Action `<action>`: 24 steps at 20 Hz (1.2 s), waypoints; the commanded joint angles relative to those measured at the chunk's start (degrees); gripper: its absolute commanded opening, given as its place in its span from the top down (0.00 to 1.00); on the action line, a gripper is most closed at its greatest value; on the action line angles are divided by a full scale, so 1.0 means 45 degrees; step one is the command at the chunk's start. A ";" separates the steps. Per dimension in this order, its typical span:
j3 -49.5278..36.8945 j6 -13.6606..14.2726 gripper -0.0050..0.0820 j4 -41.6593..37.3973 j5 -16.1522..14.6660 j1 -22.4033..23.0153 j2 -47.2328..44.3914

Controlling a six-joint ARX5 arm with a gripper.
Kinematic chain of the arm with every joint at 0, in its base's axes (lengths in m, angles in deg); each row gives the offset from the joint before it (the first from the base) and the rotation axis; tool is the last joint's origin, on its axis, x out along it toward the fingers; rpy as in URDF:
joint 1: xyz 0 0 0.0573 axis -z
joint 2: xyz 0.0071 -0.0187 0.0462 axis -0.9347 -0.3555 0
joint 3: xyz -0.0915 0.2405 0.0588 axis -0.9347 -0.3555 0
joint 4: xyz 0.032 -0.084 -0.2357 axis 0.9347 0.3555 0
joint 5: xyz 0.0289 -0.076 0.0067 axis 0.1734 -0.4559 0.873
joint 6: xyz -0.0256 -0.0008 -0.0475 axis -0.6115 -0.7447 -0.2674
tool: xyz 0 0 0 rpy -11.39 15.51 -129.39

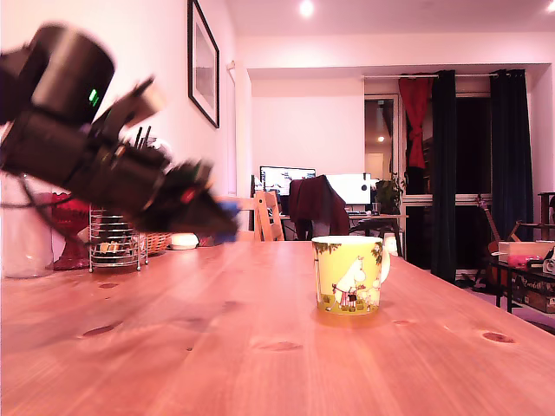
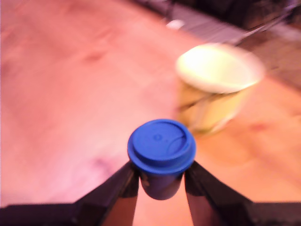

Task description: Pick the coffee capsule and then drop it inside the coffee cup in front of you

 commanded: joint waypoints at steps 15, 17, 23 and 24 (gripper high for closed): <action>-0.0219 -0.0651 0.74 -0.0058 -0.0714 0.0826 0.0102; -0.0219 -0.0656 0.74 -0.0058 -0.0709 0.0874 0.0102; -0.0097 -0.0651 0.74 -0.0151 -0.0675 0.1107 0.0102; 0.0053 -0.0656 0.74 0.0019 -0.0651 0.1156 0.0102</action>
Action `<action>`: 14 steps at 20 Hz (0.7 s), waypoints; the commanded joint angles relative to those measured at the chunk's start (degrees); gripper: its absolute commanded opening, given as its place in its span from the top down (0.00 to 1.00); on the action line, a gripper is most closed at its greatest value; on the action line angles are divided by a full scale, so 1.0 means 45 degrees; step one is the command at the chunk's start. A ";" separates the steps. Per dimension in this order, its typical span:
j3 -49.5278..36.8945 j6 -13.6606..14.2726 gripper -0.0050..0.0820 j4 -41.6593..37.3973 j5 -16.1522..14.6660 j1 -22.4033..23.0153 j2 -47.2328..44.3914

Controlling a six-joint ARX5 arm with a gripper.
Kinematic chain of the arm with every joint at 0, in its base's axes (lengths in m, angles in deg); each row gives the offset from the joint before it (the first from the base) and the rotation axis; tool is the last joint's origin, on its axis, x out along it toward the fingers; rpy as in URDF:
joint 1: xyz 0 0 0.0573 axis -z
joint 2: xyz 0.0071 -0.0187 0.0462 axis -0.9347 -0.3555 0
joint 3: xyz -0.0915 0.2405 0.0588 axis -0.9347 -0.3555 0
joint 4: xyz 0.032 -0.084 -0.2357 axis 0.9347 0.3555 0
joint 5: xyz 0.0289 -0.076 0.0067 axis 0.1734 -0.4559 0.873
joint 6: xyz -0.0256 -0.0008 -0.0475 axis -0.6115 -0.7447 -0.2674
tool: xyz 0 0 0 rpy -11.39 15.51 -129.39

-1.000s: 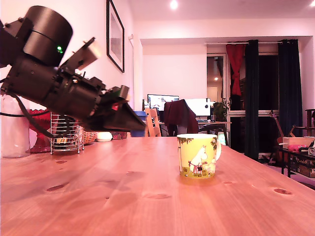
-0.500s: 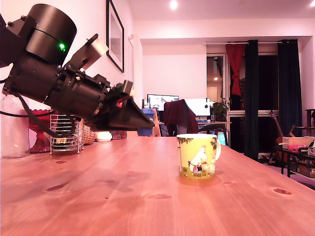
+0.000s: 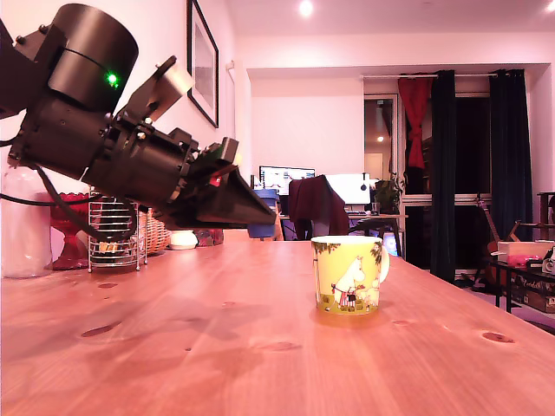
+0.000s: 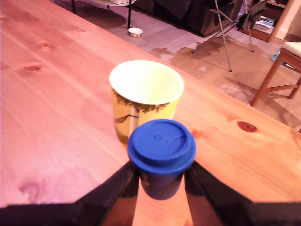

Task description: Pick the coffee capsule and then drop it inside the coffee cup in front of you

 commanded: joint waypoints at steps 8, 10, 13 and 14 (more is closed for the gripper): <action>0.2312 0.0053 0.74 0.2909 0.0724 0.0520 0.0039; 0.2803 0.0068 0.74 0.3570 0.0962 0.0573 0.0029; 0.3478 0.0243 0.74 0.4299 0.1350 0.0602 0.0019; 0.3711 0.0369 0.74 0.4658 0.1438 0.0602 0.0015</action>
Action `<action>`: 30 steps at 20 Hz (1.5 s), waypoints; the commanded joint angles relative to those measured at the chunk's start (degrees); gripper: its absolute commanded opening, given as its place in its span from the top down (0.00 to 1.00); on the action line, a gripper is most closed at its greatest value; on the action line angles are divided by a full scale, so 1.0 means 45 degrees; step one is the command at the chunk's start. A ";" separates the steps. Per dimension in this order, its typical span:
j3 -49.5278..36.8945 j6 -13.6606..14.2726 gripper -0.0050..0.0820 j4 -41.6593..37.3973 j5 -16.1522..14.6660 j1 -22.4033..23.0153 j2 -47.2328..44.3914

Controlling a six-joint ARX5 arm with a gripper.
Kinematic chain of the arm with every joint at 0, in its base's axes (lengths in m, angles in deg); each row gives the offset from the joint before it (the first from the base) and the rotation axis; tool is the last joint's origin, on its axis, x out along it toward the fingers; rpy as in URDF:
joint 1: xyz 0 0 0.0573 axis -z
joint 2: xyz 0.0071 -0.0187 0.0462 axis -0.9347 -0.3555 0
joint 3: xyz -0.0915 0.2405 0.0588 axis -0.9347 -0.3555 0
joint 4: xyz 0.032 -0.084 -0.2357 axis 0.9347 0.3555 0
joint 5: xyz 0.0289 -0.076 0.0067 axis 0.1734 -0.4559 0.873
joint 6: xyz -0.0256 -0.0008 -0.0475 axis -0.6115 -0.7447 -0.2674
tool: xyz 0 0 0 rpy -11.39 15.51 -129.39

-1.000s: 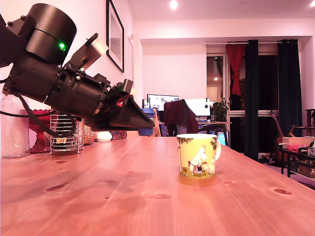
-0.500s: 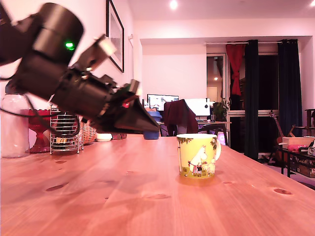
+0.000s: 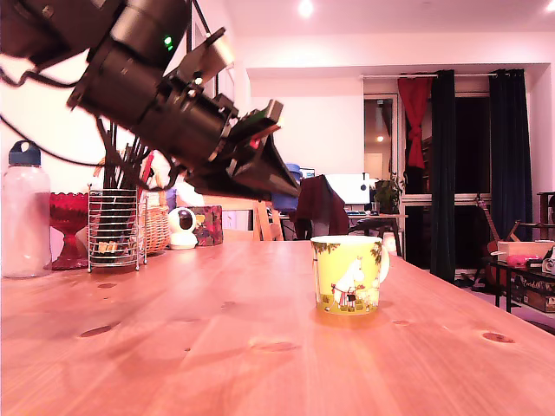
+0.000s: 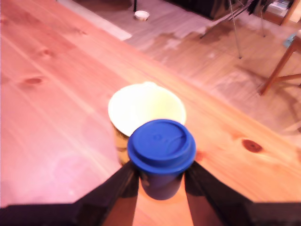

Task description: Pick the coffee capsule and then drop it inside the coffee cup in front of you

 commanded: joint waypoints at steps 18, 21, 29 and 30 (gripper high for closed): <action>0.5634 0.0806 0.74 0.3963 0.0311 0.0593 -0.3667; 0.6722 0.0831 0.74 0.4707 0.0413 0.0627 -0.4575; 0.8451 0.0991 0.74 0.6237 0.0510 0.0631 -0.5867; 0.8451 0.0991 0.74 0.6329 0.0510 0.0656 -0.5867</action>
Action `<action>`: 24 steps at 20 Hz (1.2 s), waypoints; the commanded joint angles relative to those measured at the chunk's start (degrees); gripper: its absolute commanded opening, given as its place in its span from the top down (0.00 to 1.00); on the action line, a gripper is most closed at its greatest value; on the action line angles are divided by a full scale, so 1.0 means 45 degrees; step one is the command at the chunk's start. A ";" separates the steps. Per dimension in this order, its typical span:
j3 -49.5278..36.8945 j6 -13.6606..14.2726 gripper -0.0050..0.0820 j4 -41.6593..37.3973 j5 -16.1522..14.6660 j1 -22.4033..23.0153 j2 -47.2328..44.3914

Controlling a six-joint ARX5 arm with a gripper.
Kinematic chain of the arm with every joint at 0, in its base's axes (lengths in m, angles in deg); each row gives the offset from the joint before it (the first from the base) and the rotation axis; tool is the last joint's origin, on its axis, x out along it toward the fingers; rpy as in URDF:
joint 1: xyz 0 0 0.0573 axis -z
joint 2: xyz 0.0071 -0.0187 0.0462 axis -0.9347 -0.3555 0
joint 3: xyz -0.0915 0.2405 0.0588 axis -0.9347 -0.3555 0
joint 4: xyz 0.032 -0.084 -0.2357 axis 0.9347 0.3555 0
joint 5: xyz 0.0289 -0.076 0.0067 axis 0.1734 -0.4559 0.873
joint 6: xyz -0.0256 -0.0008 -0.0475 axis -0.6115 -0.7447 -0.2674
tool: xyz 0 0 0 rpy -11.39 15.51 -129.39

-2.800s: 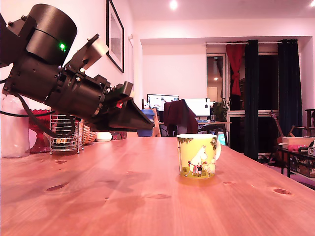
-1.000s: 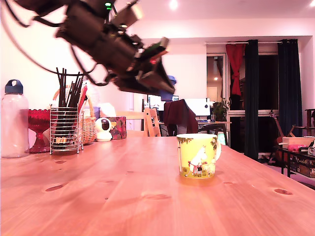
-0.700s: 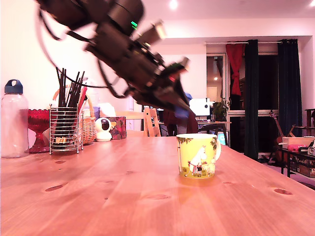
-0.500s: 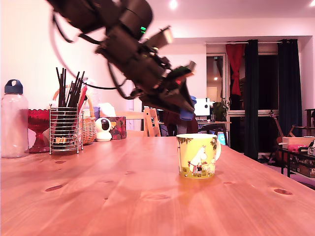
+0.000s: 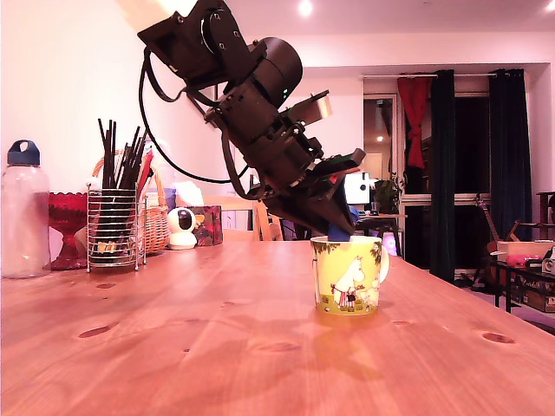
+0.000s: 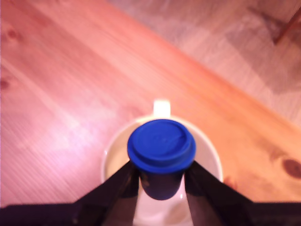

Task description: Pick the coffee capsule and then drop it inside the coffee cup in front of you

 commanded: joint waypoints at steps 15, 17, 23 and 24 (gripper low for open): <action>0.0175 0.0107 0.73 0.0471 -0.0010 0.0078 -0.0253; 0.0175 0.0107 0.73 0.0685 -0.0024 0.0078 -0.0253; 0.0175 0.0049 0.56 0.1127 -0.0044 0.0063 -0.0253; 0.0175 0.0053 0.44 0.1141 -0.0131 0.0063 -0.0253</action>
